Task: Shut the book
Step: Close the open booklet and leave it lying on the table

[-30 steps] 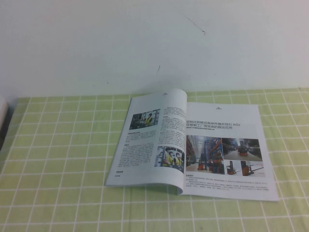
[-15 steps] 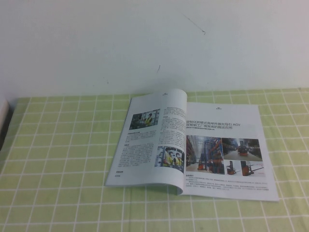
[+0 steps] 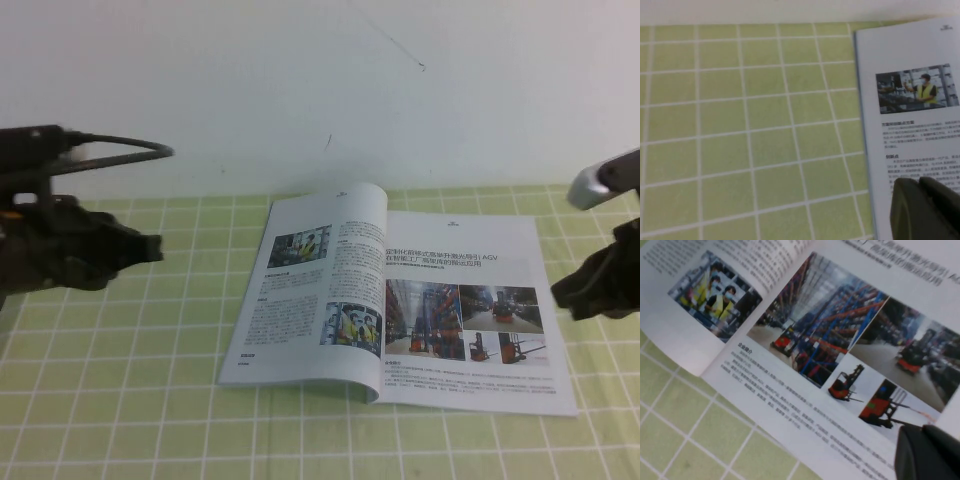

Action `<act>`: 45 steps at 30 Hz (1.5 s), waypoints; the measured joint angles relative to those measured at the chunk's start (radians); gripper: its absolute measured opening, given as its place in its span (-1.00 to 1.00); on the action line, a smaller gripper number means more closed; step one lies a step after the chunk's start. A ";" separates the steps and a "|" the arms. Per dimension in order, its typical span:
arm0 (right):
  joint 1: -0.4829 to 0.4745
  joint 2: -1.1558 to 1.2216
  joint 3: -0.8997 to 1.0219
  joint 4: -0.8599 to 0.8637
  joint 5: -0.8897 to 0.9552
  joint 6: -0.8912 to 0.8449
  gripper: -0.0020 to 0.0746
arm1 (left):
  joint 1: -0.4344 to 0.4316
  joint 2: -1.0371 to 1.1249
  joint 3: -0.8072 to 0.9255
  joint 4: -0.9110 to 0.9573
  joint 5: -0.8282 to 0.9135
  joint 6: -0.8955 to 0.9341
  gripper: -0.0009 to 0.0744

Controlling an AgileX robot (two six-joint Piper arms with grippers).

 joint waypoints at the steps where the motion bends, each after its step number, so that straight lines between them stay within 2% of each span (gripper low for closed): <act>1: 0.021 0.033 0.000 0.002 -0.022 0.000 -0.96 | -0.022 0.044 -0.014 -0.039 -0.019 0.042 -0.99; 7: 0.101 0.217 0.000 0.015 -0.136 0.000 -0.96 | -0.104 0.284 -0.114 -0.133 -0.061 0.158 -0.99; 14: 0.113 0.359 -0.002 0.013 -0.149 0.000 -0.96 | -0.115 0.488 -0.243 -0.168 -0.068 0.168 -0.99; 24: 0.113 0.376 -0.010 0.013 -0.138 0.000 -0.96 | -0.144 0.674 -0.349 -0.199 -0.076 0.172 -0.99; 32: 0.113 0.376 -0.011 0.013 -0.135 0.002 -0.96 | -0.184 0.721 -0.377 -0.250 -0.091 0.174 -0.99; 38: 0.113 0.376 -0.011 0.015 -0.133 0.002 -0.96 | -0.226 0.731 -0.381 -0.519 -0.035 0.235 -0.99; 41: 0.113 0.376 -0.011 0.017 -0.133 -0.002 -0.96 | -0.276 0.737 -0.381 -0.748 0.003 0.358 -0.99; 43: 0.113 0.376 -0.011 0.017 -0.133 -0.005 -0.96 | -0.312 0.741 -0.383 -0.925 0.030 0.489 -0.99; 45: 0.113 0.376 -0.012 0.017 -0.131 -0.010 -0.96 | -0.341 0.744 -0.398 -1.020 0.101 0.635 -0.99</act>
